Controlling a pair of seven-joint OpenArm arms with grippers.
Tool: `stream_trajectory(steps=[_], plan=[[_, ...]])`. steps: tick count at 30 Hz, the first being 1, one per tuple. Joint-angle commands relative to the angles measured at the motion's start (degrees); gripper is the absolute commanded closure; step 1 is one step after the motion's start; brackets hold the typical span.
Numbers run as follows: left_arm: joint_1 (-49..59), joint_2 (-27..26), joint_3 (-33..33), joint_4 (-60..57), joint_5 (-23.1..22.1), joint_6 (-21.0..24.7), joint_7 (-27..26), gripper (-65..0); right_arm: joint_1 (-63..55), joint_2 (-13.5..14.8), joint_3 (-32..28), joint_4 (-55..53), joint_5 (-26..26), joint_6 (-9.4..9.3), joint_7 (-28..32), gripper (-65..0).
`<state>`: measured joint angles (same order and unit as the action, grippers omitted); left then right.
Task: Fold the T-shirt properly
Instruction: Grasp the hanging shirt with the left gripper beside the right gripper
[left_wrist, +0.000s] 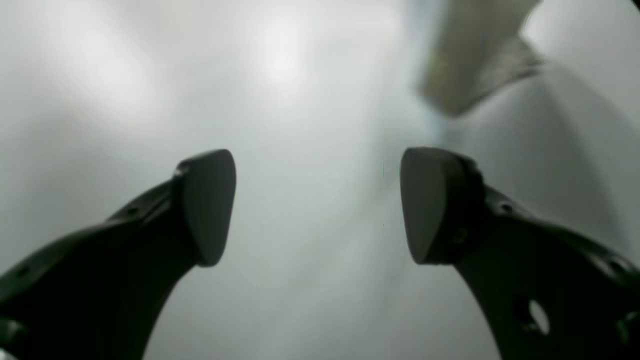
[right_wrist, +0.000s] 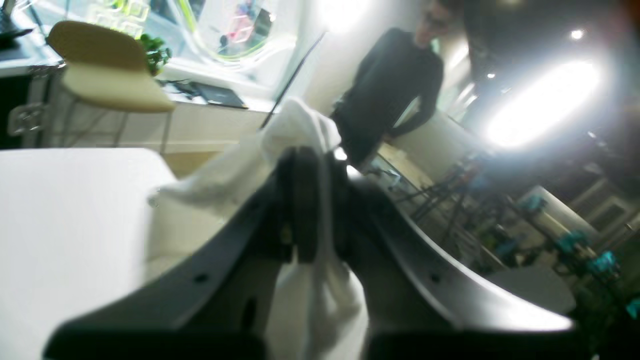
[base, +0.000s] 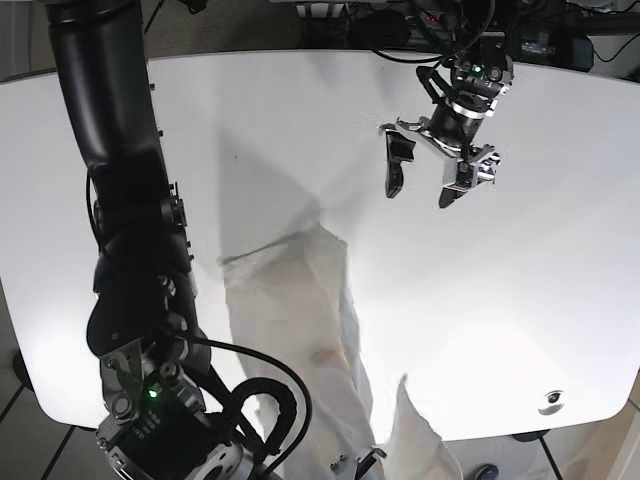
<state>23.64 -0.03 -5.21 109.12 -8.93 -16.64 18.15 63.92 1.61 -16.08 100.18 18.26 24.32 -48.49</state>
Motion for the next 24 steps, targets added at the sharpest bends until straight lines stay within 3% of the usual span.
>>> stream_trajectory(steps=[1,5,12,18,24], plan=[[-0.3,-0.1,1.5,0.8,-0.4,-0.1,-1.5,-48.1,1.9,-0.1,0.3,0.1,0.2,-0.27,1.3,-1.9],[-1.5,0.0,4.3,0.8,-0.4,0.1,-1.5,-48.1,-0.1,-0.1,0.3,-0.2,0.2,-0.27,1.4,-1.9],[-3.6,3.2,2.4,-4.3,-0.3,0.2,-1.2,-48.1,-1.3,-0.1,0.8,-3.7,0.2,-0.27,1.9,-1.9],[-11.2,6.0,2.7,-14.2,-0.1,0.2,-1.3,-47.4,0.8,0.0,3.3,-4.8,0.2,-0.27,1.9,-1.9],[-20.3,5.9,7.5,-24.5,-0.1,0.2,-1.3,-47.1,0.7,0.0,3.3,-4.8,0.2,-0.27,1.9,-1.9]])
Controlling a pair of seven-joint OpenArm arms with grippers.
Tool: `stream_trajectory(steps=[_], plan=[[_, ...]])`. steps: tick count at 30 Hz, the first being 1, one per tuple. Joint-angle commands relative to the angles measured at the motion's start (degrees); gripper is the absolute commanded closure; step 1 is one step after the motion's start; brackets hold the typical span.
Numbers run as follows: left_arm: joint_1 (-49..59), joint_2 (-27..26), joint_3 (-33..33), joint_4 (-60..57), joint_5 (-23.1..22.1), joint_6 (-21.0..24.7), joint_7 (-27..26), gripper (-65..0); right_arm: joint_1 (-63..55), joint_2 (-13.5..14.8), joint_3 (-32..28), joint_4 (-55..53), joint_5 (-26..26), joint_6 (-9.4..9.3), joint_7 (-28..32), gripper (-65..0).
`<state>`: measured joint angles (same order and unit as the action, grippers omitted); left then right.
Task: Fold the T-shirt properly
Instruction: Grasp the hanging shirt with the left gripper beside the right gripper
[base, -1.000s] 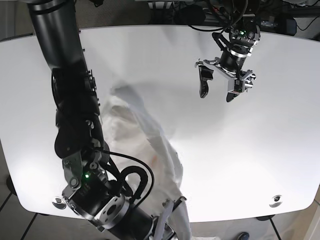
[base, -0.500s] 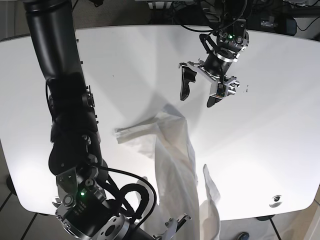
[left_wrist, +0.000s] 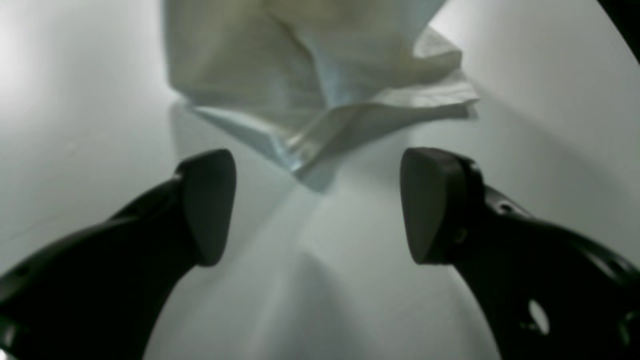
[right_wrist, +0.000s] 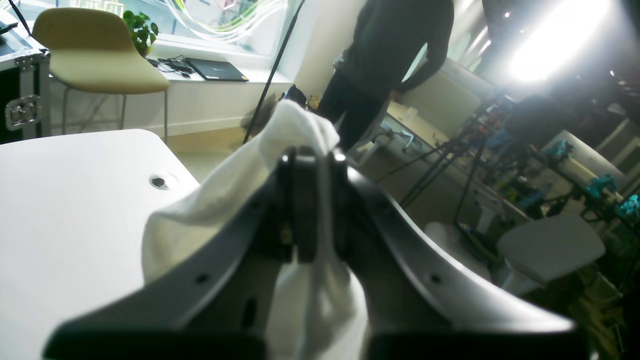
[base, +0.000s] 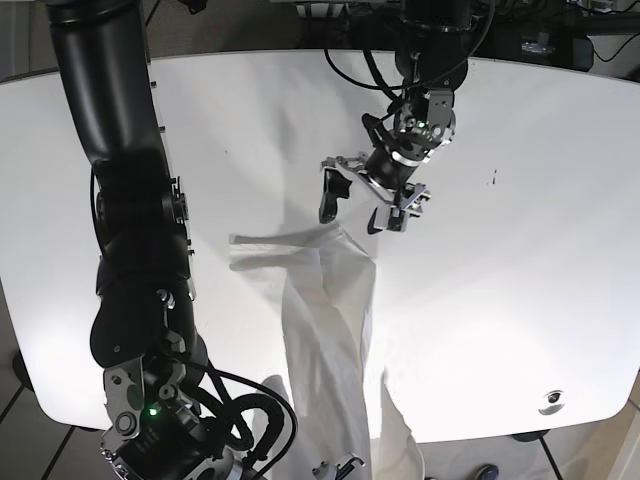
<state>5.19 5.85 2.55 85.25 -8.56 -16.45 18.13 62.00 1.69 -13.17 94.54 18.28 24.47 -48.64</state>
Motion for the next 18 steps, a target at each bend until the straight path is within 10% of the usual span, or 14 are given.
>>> stream_trajectory(steps=[1,6,18], plan=[[-3.3,0.0,0.0,-2.2,-0.5,0.1,-1.3,-47.1,2.7,-0.1,0.4,0.8,0.1,-0.42,2.0,-1.9],[-9.3,-0.3,4.7,-9.3,-0.5,7.1,-1.4,-47.1,2.7,-0.1,0.4,0.9,0.1,-0.42,2.0,-1.9],[-14.4,-0.4,9.2,-20.0,-0.4,7.4,-1.2,-40.0,2.5,0.2,0.5,0.9,0.2,-0.42,2.0,-1.9]])
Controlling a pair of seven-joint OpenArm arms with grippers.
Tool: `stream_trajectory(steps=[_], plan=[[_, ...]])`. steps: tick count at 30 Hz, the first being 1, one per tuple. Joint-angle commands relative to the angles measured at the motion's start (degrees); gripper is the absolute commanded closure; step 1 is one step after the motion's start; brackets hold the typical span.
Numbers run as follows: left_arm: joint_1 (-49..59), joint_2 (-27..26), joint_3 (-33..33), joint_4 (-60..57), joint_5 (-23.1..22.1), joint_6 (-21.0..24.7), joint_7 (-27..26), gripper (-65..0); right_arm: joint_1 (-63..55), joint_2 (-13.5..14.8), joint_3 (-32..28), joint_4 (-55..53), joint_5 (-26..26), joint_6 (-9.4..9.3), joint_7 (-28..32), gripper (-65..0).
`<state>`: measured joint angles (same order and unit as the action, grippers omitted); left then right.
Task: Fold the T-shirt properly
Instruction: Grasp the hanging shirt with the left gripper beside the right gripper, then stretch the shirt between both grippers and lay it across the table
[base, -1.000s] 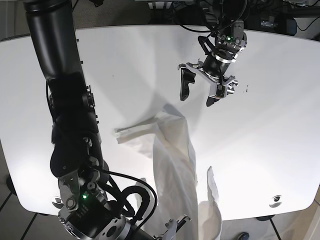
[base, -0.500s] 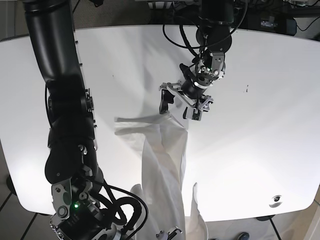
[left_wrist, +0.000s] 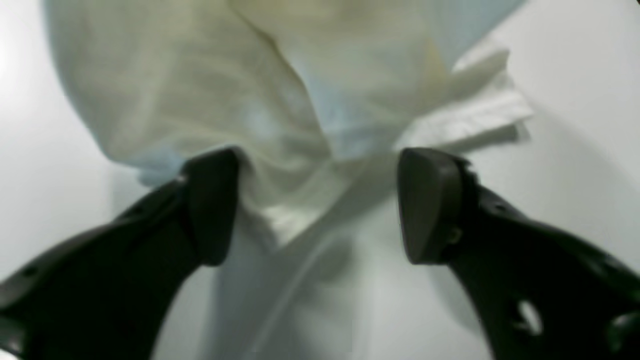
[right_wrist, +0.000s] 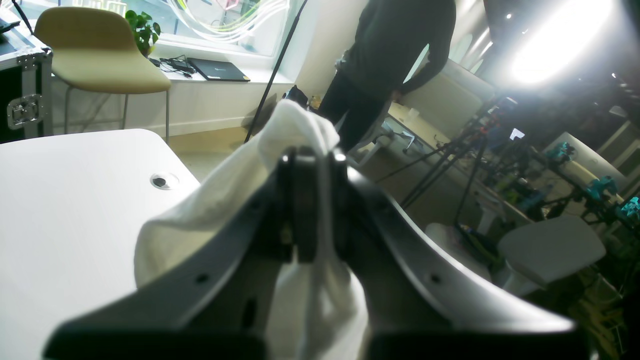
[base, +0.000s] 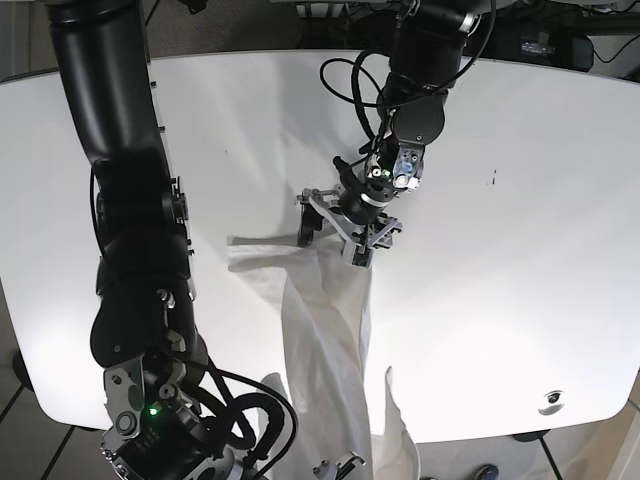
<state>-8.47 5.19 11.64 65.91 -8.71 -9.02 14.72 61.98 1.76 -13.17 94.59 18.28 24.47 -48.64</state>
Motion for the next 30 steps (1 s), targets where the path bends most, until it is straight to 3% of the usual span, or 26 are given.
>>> stream_trajectory(steps=[1,7,14,17,19,22,23,25,30], plan=[[-0.9,-0.3,0.0,-1.4,-0.2,-0.2,2.2,-32.9,2.5,0.1,0.5,0.8,0.2,-0.42,2.0,-1.9],[-0.5,-1.8,-1.0,-0.8,-0.4,-0.1,2.2,0.0,2.4,0.0,4.1,0.8,0.2,-0.42,2.0,-1.9],[-0.2,-10.9,-10.0,21.6,-0.7,-1.2,13.3,-1.1,2.7,2.9,11.2,-6.5,0.0,-0.69,3.2,-1.9],[-3.0,-13.7,-18.6,27.0,-0.7,-7.1,18.6,-1.3,4.3,5.1,12.3,-14.7,0.0,-2.62,7.7,-1.9],[-8.2,-16.0,-24.9,27.5,-0.7,-11.6,22.0,-1.4,5.8,5.7,12.2,-21.7,0.0,-3.94,12.5,-1.9],[-17.4,-20.2,-29.7,27.5,-0.7,-15.7,27.7,-1.4,9.2,7.1,12.6,-30.7,0.0,-4.29,15.5,-1.9],[-21.9,-22.4,-31.7,27.1,-0.7,-16.5,29.5,-1.4,10.4,7.2,12.6,-34.1,0.1,-5.61,17.8,-1.9],[-27.4,-24.7,-33.5,27.1,-0.7,-18.0,32.1,-1.5,11.1,7.5,12.6,-36.3,0.1,-7.11,19.9,-1.9],[-33.2,-27.8,-34.3,24.7,-0.7,-20.5,35.4,-1.5,8.1,8.4,12.6,-36.5,0.7,-7.37,19.9,-1.9]])
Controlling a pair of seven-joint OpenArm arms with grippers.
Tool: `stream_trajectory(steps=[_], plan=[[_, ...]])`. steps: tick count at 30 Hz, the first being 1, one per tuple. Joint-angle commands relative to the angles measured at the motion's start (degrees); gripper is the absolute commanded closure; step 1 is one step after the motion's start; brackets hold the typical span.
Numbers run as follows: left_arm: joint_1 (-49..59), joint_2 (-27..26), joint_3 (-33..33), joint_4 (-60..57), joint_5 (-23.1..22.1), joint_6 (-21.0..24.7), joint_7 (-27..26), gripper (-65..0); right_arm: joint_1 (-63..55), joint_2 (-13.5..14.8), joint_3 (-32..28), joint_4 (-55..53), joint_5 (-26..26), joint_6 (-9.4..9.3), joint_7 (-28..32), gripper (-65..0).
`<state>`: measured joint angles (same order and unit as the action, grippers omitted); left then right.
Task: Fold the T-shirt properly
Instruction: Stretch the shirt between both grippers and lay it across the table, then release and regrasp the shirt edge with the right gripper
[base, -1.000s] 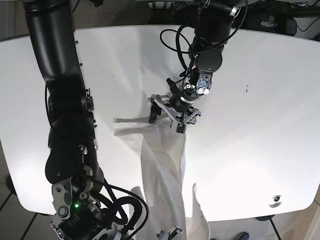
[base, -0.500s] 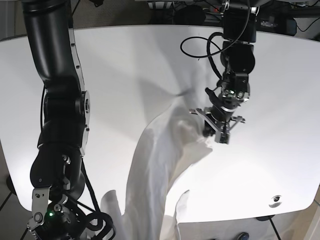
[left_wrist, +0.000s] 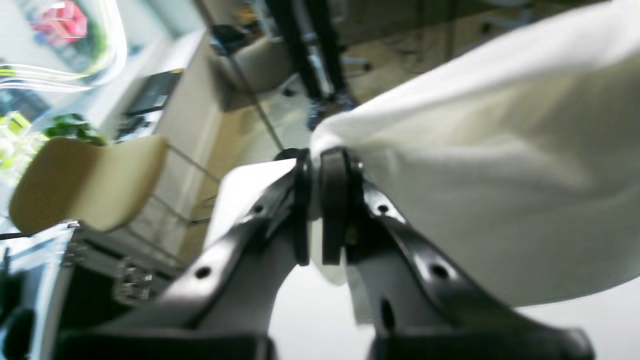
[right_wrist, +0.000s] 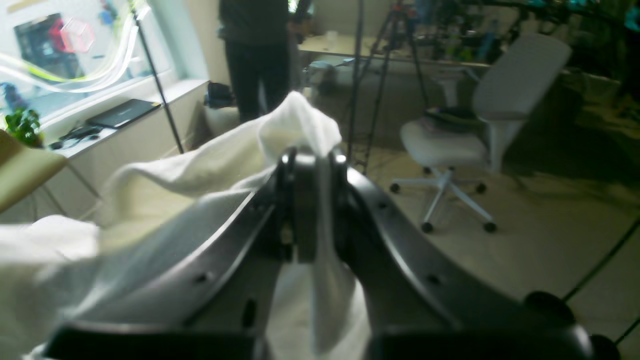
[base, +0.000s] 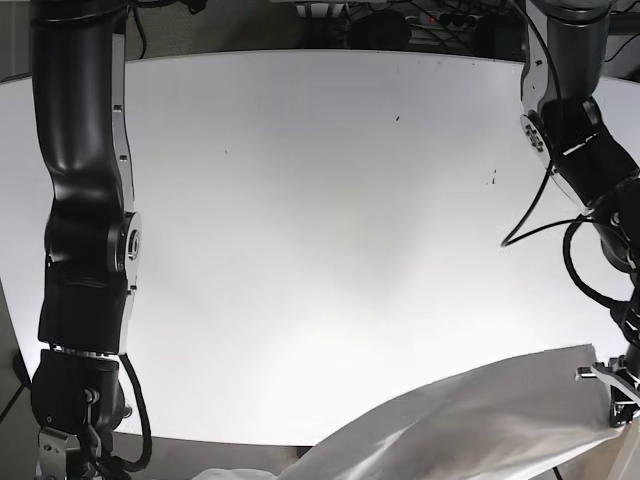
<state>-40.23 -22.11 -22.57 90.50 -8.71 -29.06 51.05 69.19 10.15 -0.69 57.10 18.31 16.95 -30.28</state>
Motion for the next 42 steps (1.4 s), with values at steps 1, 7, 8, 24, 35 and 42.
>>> stream_trajectory(steps=[1,7,8,24,35,42], plan=[[-1.2,-0.6,-1.0,-0.6,-0.7,-0.6,-0.9,-1.5,-0.6,0.1,0.1,1.1,0.7,0.15,1.5,-1.9],[12.3,0.0,-8.7,-2.7,-0.8,-3.2,-1.2,-1.5,-19.6,2.2,0.9,9.2,0.8,0.15,0.5,-1.9],[14.7,1.0,-9.6,-2.8,-0.8,-3.7,-1.2,-1.5,-23.3,2.2,2.4,11.4,0.6,0.15,-0.4,-1.9],[45.5,3.8,-19.9,4.5,-0.7,-8.2,-5.1,-1.5,-69.7,-0.4,18.5,33.3,0.8,0.41,-4.8,-2.1],[46.0,5.0,-21.2,7.2,-0.6,-10.4,-2.8,-1.7,-79.4,-2.5,15.7,48.6,0.4,0.68,-5.3,-48.7],[46.0,5.1,-21.2,7.2,-0.7,-10.5,-2.8,-1.7,-76.7,6.9,-4.9,50.2,0.0,0.15,-5.3,-50.6]])
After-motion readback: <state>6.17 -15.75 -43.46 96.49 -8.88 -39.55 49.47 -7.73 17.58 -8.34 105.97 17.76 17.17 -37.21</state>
